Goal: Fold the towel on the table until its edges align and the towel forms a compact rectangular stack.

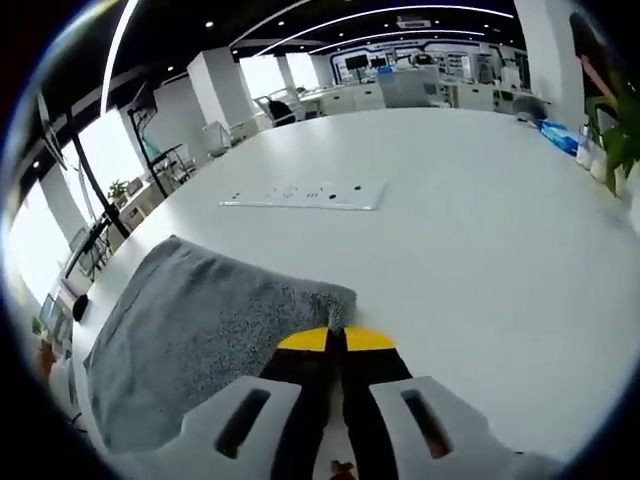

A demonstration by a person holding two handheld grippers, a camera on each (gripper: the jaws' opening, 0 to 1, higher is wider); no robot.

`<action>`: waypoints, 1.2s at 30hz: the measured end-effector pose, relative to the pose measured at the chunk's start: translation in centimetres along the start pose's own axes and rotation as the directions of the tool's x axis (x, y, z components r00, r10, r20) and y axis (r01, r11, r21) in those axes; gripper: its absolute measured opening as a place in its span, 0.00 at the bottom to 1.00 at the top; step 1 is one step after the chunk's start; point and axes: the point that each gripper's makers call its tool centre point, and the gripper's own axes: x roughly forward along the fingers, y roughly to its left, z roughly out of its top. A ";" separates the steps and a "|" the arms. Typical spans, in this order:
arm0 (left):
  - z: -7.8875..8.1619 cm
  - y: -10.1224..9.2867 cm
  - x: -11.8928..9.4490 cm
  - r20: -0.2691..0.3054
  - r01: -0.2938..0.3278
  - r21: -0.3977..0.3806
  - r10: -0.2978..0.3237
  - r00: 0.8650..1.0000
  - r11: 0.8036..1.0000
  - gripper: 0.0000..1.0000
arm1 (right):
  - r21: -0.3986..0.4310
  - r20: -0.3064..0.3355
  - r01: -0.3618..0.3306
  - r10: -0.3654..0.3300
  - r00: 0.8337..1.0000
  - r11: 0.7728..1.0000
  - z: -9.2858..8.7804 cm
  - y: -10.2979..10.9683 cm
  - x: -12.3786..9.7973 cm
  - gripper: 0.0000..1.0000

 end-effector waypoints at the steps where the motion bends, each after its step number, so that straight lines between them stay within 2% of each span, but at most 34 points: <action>1: 0.3 0.0 -0.3 0.008 -0.004 -0.003 0.004 1.000 1.000 0.03 | 0.000 0.001 0.001 -0.001 1.000 1.000 0.2 0.1 -0.2 0.00; 7: 1.1 0.1 -1.2 0.036 -0.020 -0.005 0.021 0.999 1.000 0.03 | -0.008 0.020 0.000 0.000 1.000 1.000 1.4 0.7 -0.9 0.00; 10: 1.5 0.1 -1.7 0.054 -0.011 -0.033 0.013 0.998 0.999 0.03 | -0.002 0.030 -0.007 0.007 1.000 1.000 2.1 1.2 -1.2 0.00; 16: 2.4 0.4 -2.9 0.090 -0.034 -0.054 0.039 0.995 0.998 0.03 | -0.026 0.053 -0.019 0.020 0.998 0.999 3.7 2.5 -1.9 0.00; 25: 2.8 0.7 -4.2 0.122 -0.042 -0.089 0.052 0.991 0.995 0.03 | -0.049 0.065 -0.027 0.031 0.997 0.998 5.0 4.0 -2.4 0.00; 36: 4.0 1.3 -7.5 0.180 -0.072 -0.121 0.094 0.979 0.990 0.03 | -0.070 0.095 -0.038 0.045 0.994 0.997 7.2 6.2 -3.4 0.00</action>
